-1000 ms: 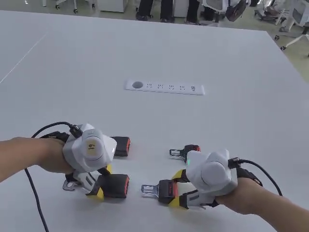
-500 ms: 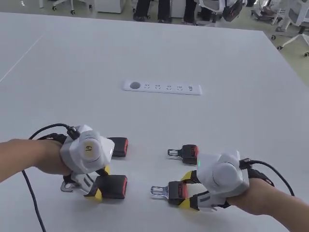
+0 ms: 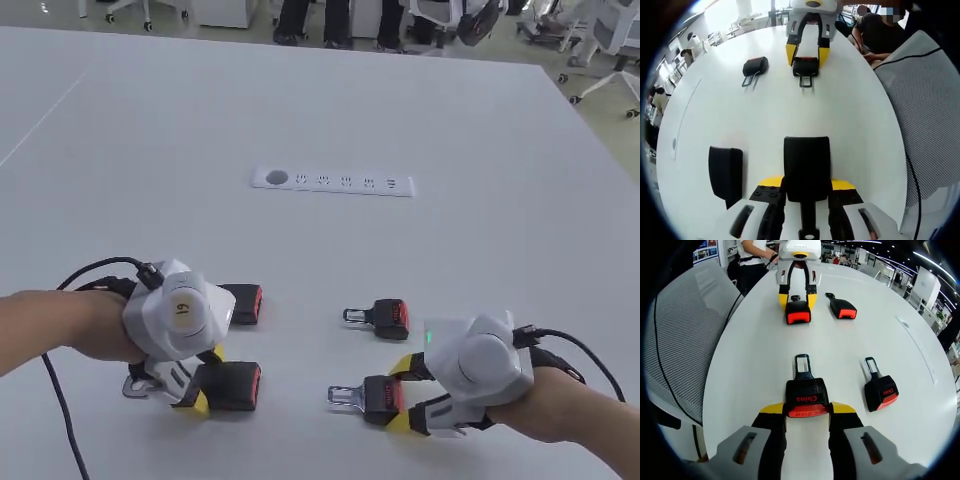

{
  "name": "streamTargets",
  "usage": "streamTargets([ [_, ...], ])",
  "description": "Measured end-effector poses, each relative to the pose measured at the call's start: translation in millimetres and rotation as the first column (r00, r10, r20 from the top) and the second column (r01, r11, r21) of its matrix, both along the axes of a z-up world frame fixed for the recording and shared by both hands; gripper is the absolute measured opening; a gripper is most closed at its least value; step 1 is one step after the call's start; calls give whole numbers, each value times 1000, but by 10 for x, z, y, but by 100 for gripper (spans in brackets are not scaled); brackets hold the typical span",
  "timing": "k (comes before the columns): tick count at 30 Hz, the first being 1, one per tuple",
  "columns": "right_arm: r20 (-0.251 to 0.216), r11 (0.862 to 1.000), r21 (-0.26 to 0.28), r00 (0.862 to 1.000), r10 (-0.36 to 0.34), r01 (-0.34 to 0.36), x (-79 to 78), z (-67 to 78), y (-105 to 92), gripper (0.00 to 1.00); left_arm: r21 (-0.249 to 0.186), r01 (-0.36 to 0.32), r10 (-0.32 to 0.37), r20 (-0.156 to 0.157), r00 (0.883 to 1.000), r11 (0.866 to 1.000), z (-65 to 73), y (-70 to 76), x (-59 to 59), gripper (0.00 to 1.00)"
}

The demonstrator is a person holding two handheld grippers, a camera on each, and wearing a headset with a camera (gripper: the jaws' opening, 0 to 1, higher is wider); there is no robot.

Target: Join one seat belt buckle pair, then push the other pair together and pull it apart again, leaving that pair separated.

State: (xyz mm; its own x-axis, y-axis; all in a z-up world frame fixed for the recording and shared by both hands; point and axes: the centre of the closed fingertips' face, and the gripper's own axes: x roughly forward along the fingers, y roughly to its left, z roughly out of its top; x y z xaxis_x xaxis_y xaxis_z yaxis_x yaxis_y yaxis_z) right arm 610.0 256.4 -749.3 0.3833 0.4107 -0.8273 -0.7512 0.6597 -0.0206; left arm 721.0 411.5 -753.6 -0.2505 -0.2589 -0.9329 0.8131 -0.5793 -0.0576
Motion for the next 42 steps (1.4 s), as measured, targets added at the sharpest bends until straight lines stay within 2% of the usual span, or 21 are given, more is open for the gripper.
streamTargets([
  [10, -2, 999, -31, 1000, 26, -26, -23, -13, -28, 32, -12, 9, -9, 7, 1000, 1000, 3, -8, 3, 33],
  [17, -8, 1000, -29, 1000, 9, -10, -22, -29, -20, 34, -13, -3, 3, 8, 1000, 1000, 6, -15, -1, 33],
  [20, 4, 999, -33, 1000, 6, -6, -8, -25, -28, 36, -8, -6, 6, 17, 1000, 1000, 6, 1, 11, 36],
  [21, 6, 999, -33, 1000, 6, -5, -10, -23, -25, 37, -1, -16, 16, 31, 999, 1000, 6, 15, 39, 38],
  [23, 5, 999, -34, 1000, 6, -5, -20, -17, -34, 37, -14, -24, 24, 40, 999, 1000, 33, 14, 63, 39],
  [26, 6, 1000, -27, 1000, -7, 7, -28, 10, -50, 38, -35, -52, 53, 25, 998, 998, 103, 12, 72, 39],
  [33, 28, 998, -13, 998, -58, 58, -32, 128, -109, 42, -56, -96, 97, 17, 995, 994, 215, 68, 99, 44],
  [42, 43, 992, 1, 991, -126, 126, -86, 239, -257, 45, -83, -171, 172, 6, 985, 982, 320, 158, 162, 47],
])
